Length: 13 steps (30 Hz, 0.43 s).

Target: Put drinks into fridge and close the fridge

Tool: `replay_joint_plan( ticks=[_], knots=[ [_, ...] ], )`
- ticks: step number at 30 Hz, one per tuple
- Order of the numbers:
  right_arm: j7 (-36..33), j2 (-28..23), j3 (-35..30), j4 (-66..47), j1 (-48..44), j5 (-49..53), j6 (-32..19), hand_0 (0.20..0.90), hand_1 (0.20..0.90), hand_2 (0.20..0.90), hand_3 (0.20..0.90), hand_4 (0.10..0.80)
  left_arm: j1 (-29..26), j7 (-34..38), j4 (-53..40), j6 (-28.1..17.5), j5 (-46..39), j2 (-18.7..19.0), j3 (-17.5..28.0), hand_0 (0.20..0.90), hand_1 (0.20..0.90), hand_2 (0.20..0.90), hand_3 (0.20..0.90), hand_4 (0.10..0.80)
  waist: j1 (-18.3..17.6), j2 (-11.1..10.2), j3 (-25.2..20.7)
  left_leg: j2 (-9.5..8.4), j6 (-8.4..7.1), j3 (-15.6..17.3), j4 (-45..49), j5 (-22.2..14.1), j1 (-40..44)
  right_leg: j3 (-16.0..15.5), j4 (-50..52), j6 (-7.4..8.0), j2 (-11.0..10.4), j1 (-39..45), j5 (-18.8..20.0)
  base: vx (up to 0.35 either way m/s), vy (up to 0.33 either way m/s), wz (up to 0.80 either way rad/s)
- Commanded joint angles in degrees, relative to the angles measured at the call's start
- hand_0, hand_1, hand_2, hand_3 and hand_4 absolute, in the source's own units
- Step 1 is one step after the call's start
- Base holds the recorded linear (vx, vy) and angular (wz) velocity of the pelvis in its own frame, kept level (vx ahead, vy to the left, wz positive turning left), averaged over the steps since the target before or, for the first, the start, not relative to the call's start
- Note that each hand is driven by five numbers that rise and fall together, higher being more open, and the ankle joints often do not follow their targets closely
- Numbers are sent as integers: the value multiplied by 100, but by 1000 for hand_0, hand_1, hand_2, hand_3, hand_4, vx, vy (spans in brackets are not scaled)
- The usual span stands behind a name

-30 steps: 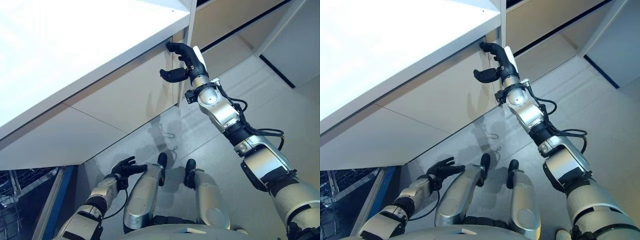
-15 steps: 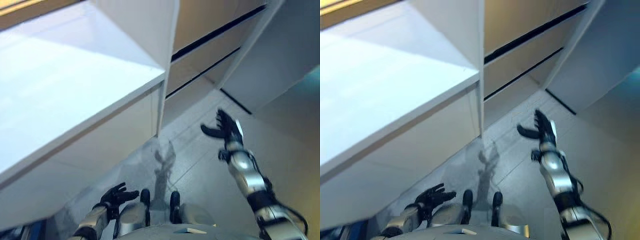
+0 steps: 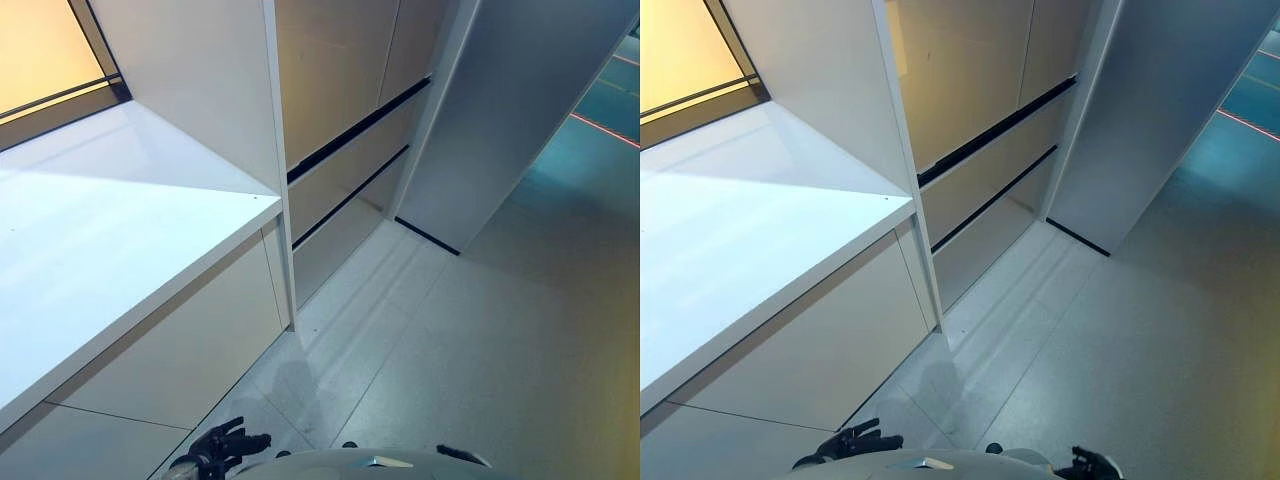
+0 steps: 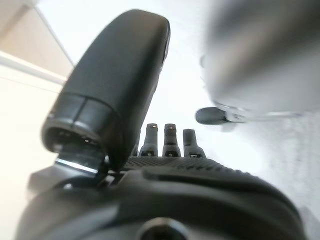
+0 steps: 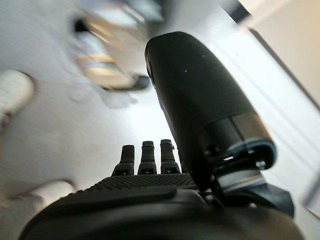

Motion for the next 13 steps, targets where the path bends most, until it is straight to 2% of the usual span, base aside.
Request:
replay_joint_plan(
  ticks=[1, 13],
  knots=[
    [231, -115, -90, 159, -276, -172, 153, 900, 900, 900, 900, 800, -246, -106, 152, -379, 221, -71, -22, 900, 900, 900, 900, 800, 81, 61, 1, -12, 35, 86, 333, -419, -328, -52, 317, 410, -21, -372, 36, 0, 0, 0],
    [323, -114, 78, 196, -299, -273, 330, 900, 900, 900, 900, 800, -378, 79, 131, -225, 75, -116, -86, 900, 900, 900, 900, 800, 112, 93, -42, -36, 27, -2, 295, -453, -310, -125, 312, 433, -43, -340, -49, 0, 0, 0]
  ],
)
